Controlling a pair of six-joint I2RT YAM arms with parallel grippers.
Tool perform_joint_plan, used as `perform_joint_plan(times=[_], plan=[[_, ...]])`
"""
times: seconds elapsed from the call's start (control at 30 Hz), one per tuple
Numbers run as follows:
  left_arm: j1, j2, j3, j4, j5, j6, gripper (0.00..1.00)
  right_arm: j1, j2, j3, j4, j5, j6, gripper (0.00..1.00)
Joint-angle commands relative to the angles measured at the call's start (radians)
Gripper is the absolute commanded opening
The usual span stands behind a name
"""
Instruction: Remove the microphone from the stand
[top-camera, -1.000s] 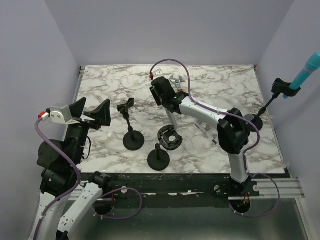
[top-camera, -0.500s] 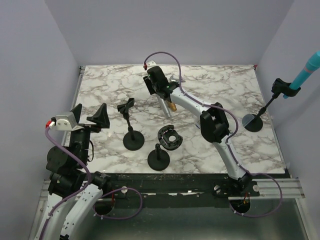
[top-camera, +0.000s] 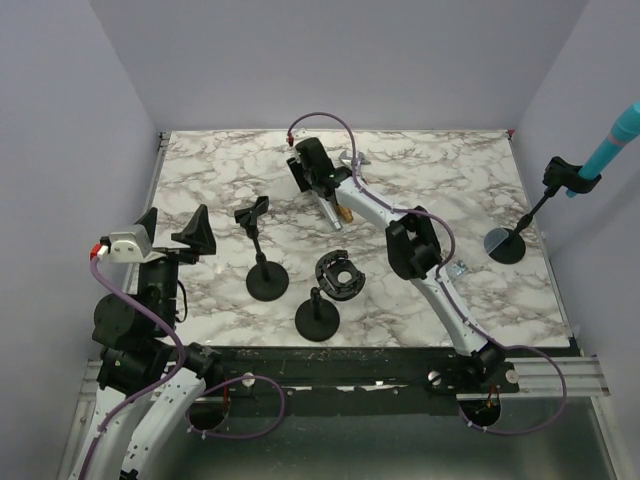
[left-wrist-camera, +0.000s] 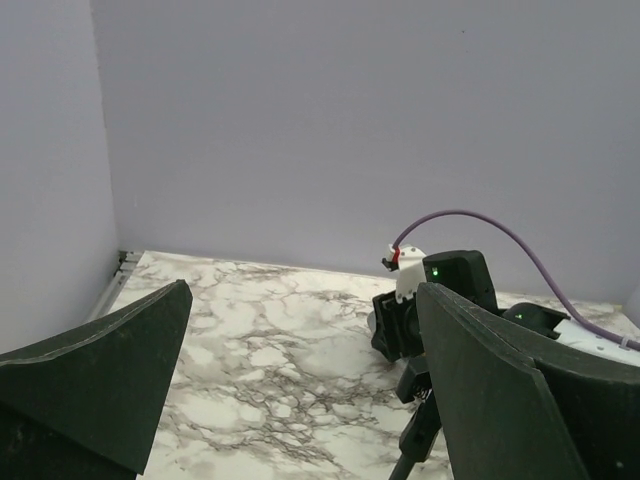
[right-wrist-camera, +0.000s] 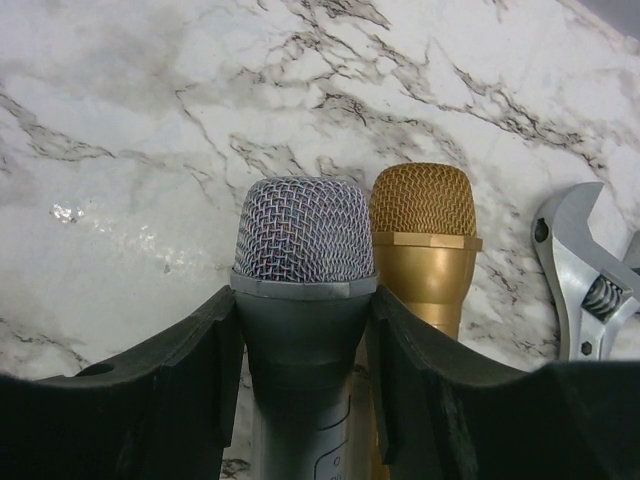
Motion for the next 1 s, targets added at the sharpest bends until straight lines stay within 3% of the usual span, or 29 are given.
perform_joint_plan(times=[0.0, 0.4, 0.73, 0.97], plan=[[0.006, 0.01, -0.012, 0.026, -0.023, 0.016, 0.98, -0.011, 0.061, 0.076, 0.045, -0.042, -0.012, 0.25], [0.005, 0.034, -0.018, 0.033, -0.021, 0.022, 0.99, -0.016, 0.107, 0.081, 0.072, -0.048, -0.014, 0.48], [0.006, 0.031, -0.016, 0.026, -0.02, 0.021, 0.99, -0.016, 0.114, 0.146, 0.049, -0.078, -0.002, 0.75], [0.005, 0.023, -0.015, 0.023, -0.002, 0.01, 0.98, -0.014, -0.077, 0.123, 0.005, -0.118, 0.066, 0.79]])
